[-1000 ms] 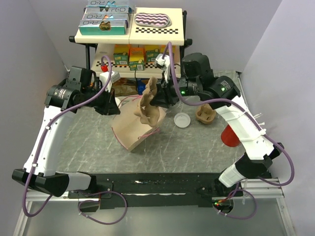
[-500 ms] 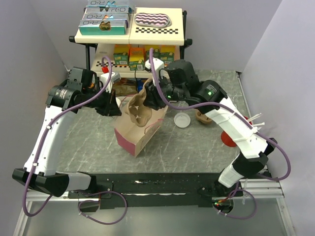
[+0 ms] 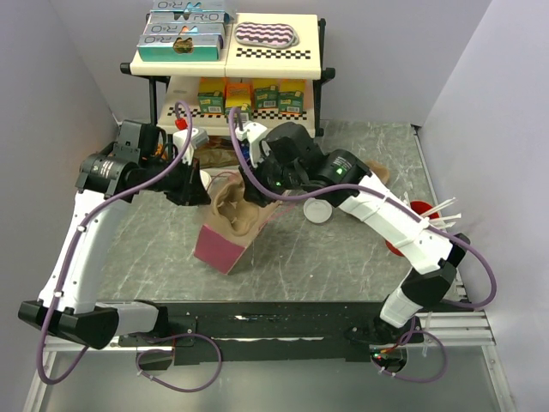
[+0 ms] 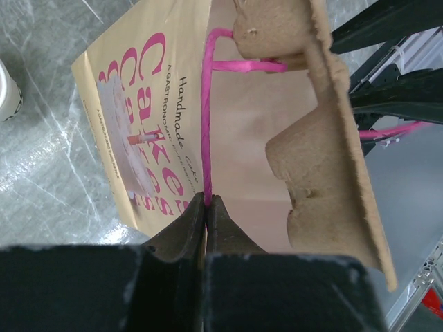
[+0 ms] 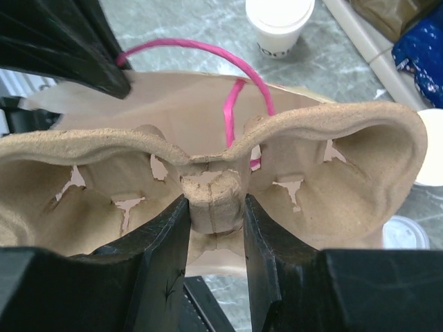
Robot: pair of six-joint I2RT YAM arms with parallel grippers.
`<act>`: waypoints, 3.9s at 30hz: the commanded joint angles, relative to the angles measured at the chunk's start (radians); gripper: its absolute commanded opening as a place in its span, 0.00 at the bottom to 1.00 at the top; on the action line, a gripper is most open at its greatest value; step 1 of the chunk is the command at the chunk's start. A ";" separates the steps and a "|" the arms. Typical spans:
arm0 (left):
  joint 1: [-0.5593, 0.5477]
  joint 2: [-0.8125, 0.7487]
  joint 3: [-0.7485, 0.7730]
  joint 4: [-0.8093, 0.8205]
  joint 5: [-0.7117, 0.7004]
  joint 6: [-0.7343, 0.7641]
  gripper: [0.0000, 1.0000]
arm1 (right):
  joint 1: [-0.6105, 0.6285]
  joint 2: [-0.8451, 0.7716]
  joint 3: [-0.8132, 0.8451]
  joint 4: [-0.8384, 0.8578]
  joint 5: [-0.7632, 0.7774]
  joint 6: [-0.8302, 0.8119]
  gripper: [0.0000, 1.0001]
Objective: Pack the takeout coffee
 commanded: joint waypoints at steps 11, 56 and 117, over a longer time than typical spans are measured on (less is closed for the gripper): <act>-0.002 -0.046 -0.054 0.029 0.041 0.020 0.01 | 0.071 -0.163 -0.137 0.155 0.008 -0.088 0.00; -0.002 -0.143 -0.140 0.070 0.093 0.089 0.01 | -0.015 -0.120 -0.238 0.035 -0.254 -0.014 0.00; 0.004 -0.299 -0.570 0.430 0.487 -0.294 0.01 | 0.145 -0.159 -0.812 0.461 0.205 -0.007 0.00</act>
